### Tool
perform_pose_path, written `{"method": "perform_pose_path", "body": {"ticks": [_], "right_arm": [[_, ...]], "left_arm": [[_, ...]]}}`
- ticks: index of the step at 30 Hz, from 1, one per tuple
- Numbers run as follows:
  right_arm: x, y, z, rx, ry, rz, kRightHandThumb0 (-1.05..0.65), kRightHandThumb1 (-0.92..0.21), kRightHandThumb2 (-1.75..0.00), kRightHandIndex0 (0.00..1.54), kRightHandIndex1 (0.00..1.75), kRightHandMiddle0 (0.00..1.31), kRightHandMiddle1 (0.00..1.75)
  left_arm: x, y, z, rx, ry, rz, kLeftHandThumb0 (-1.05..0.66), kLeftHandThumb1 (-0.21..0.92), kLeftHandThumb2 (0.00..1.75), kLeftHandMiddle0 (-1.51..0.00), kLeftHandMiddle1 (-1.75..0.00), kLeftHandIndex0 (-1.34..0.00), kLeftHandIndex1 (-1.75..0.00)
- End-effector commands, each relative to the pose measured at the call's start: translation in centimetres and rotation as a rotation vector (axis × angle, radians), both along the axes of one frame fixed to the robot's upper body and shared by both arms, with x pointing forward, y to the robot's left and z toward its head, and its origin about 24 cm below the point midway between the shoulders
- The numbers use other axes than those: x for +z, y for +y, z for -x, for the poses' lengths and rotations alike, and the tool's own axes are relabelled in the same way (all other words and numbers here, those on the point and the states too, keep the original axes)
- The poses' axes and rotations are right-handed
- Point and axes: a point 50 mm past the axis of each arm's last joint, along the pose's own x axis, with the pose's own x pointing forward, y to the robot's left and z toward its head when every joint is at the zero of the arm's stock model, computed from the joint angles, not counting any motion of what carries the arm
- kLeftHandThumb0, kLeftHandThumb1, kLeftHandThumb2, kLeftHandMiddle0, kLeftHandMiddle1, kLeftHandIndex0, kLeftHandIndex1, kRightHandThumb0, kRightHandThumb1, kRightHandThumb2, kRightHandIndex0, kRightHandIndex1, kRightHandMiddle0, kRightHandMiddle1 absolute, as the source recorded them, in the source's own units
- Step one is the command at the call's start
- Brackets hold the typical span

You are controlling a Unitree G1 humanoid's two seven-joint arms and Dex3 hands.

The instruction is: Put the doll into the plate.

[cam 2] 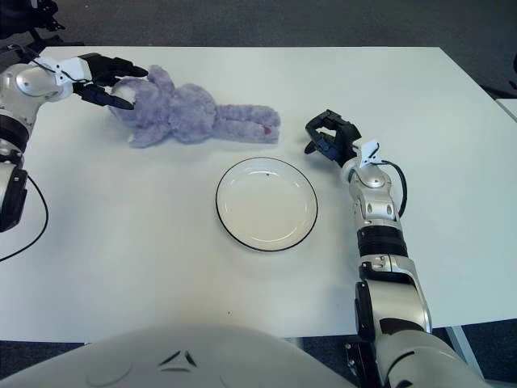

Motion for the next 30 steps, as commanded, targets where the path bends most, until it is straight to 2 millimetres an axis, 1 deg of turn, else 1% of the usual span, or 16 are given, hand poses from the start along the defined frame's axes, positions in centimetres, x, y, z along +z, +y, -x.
{"method": "perform_pose_path", "body": {"ticks": [1, 12, 16, 21, 30], "right_arm": [[-3.5, 0.0, 1.3, 0.017, 0.172, 0.012, -0.36, -0.92, -0.31, 0.85, 1.4, 0.42, 1.52], [-3.5, 0.1, 1.3, 0.026, 0.172, 0.016, -0.36, -0.92, -0.31, 0.85, 1.4, 0.43, 1.52], [-3.4, 0.2, 1.3, 0.032, 0.17, 0.019, -0.36, -0.92, -0.31, 0.85, 1.39, 0.43, 1.51], [-3.4, 0.2, 1.3, 0.037, 0.169, 0.021, -0.36, -0.92, -0.31, 0.85, 1.39, 0.43, 1.51], [-3.4, 0.3, 1.4, 0.048, 0.166, 0.026, -0.36, -0.92, -0.31, 0.85, 1.39, 0.43, 1.52]], "left_arm": [[0.4, 0.1, 0.3, -0.039, -0.002, 0.02, -0.66, 0.91, 0.02, -0.79, -0.06, -0.46, 0.0], [0.6, -0.6, 0.6, -0.119, -0.009, 0.019, -0.67, 0.92, 0.04, -0.81, -0.05, -0.46, 0.0], [0.4, -1.2, 0.8, -0.18, 0.003, 0.04, -0.67, 0.92, 0.06, -0.82, -0.05, -0.46, 0.0], [0.4, -1.4, 1.0, -0.211, 0.01, 0.055, -0.67, 0.92, 0.07, -0.83, -0.05, -0.46, 0.0], [0.3, -2.2, 1.7, -0.339, 0.029, 0.113, -0.65, 0.92, 0.06, -0.86, -0.06, -0.5, -0.02]]}}
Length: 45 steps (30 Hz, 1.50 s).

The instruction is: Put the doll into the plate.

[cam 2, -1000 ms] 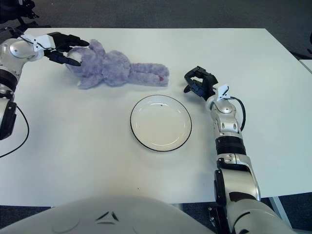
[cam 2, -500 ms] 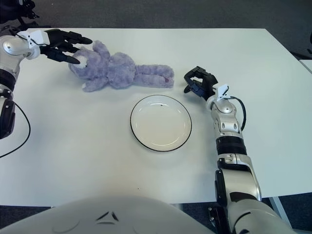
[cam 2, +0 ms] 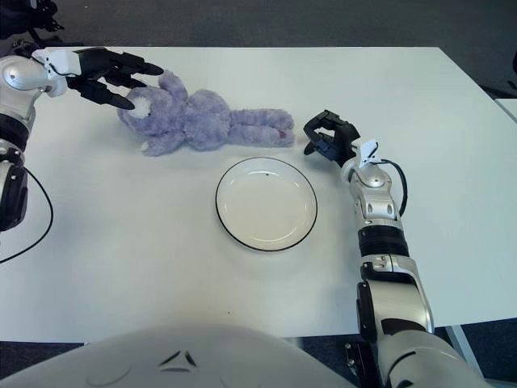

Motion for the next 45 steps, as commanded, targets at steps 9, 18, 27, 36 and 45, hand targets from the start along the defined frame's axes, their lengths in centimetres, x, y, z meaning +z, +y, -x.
{"method": "perform_pose_path", "body": {"ticks": [9, 18, 27, 36, 45], "right_arm": [[-3.5, 0.2, 1.4, 0.02, 0.161, 0.013, -0.36, -0.92, -0.31, 0.85, 1.39, 0.42, 1.52], [-3.3, 0.1, 1.3, 0.024, 0.159, 0.015, -0.36, -0.92, -0.31, 0.84, 1.39, 0.42, 1.53], [-3.3, 0.1, 1.3, 0.028, 0.159, 0.016, -0.36, -0.92, -0.32, 0.84, 1.39, 0.42, 1.53], [-3.4, 0.0, 1.3, 0.031, 0.158, 0.016, -0.36, -0.92, -0.32, 0.84, 1.39, 0.42, 1.53], [-3.4, 0.0, 1.3, 0.04, 0.161, 0.014, -0.36, -0.92, -0.32, 0.85, 1.4, 0.42, 1.53]], "left_arm": [[0.0, -0.7, 1.0, -0.165, 0.043, 0.032, -0.65, 0.92, 0.08, -0.86, -0.07, -0.52, -0.02], [1.2, 0.0, 1.1, -0.17, 0.047, 0.041, -0.69, 0.92, 0.11, -0.86, -0.07, -0.52, -0.02], [3.7, 0.5, 0.5, -0.056, -0.069, -0.08, -0.69, 0.92, 0.12, -0.86, -0.07, -0.52, -0.02], [5.1, 0.8, -0.1, 0.034, -0.113, -0.124, -0.66, 0.92, 0.09, -0.84, -0.06, -0.53, -0.02], [6.5, 0.5, -0.5, 0.079, -0.162, -0.224, -0.67, 0.92, 0.07, -0.82, -0.05, -0.53, -0.02]]}}
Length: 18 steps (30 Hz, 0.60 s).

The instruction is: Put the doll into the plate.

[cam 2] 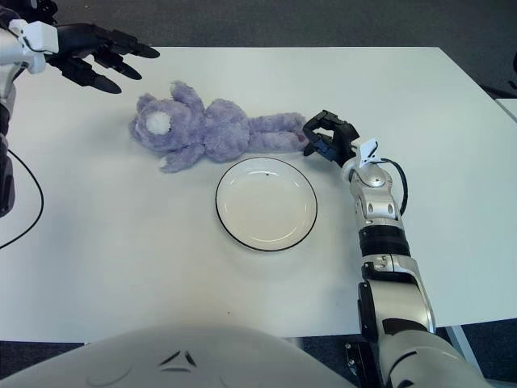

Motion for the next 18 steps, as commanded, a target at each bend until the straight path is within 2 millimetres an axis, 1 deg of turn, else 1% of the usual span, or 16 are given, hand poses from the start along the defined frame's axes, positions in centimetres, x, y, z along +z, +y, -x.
{"method": "perform_pose_path", "body": {"ticks": [1, 10, 15, 18], "right_arm": [[-3.41, 0.07, 1.3, 0.016, 0.159, 0.008, -0.36, -0.92, -0.32, 0.85, 1.4, 0.42, 1.53], [-3.35, 0.13, 1.32, 0.036, 0.161, 0.02, -0.36, -0.92, -0.32, 0.85, 1.4, 0.42, 1.53], [-3.31, 0.12, 1.32, 0.047, 0.16, 0.03, -0.36, -0.92, -0.32, 0.84, 1.4, 0.42, 1.53], [-3.3, 0.12, 1.32, 0.05, 0.16, 0.033, -0.36, -0.92, -0.32, 0.84, 1.4, 0.42, 1.53]], "left_arm": [[1.16, -0.07, -0.1, 0.019, -0.032, -0.042, -0.67, 0.92, 0.07, -0.81, -0.04, -0.53, -0.02], [1.62, -0.06, -0.27, 0.051, -0.057, -0.105, -0.67, 0.92, 0.05, -0.76, -0.01, -0.56, -0.03], [1.9, -0.15, -0.59, 0.101, -0.102, -0.18, -0.67, 0.92, 0.04, -0.65, 0.0, -0.54, -0.02], [1.93, -0.2, -0.7, 0.114, -0.115, -0.2, -0.66, 0.92, 0.03, -0.62, 0.0, -0.53, -0.01]]}}
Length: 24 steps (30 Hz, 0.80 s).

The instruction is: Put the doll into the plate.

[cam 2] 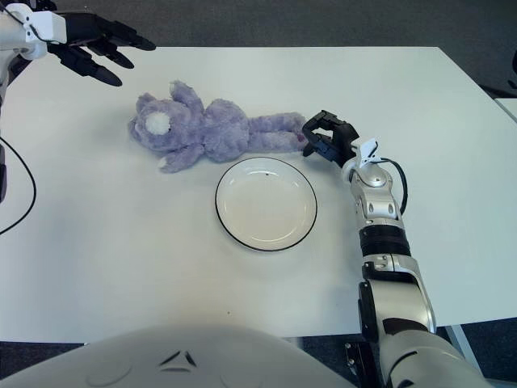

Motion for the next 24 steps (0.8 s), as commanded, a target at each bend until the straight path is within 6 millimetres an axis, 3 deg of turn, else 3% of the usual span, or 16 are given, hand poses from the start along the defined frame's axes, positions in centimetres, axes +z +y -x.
{"method": "perform_pose_path", "body": {"ticks": [1, 24], "right_arm": [[-3.4, 0.0, 1.3, 0.018, 0.156, 0.027, -0.36, -0.92, -0.32, 0.84, 1.4, 0.42, 1.53], [-3.3, -0.1, 1.4, 0.038, 0.16, 0.042, -0.36, -0.92, -0.31, 0.82, 1.4, 0.43, 1.52]], "left_arm": [[1.0, 0.0, -0.1, 0.025, -0.046, -0.043, -0.66, 0.92, 0.03, -0.61, 0.0, -0.53, -0.01], [-0.2, -3.1, -1.3, 0.05, 0.142, -0.29, -0.61, 0.82, 0.0, -0.58, 0.0, -0.48, 0.0]]}}
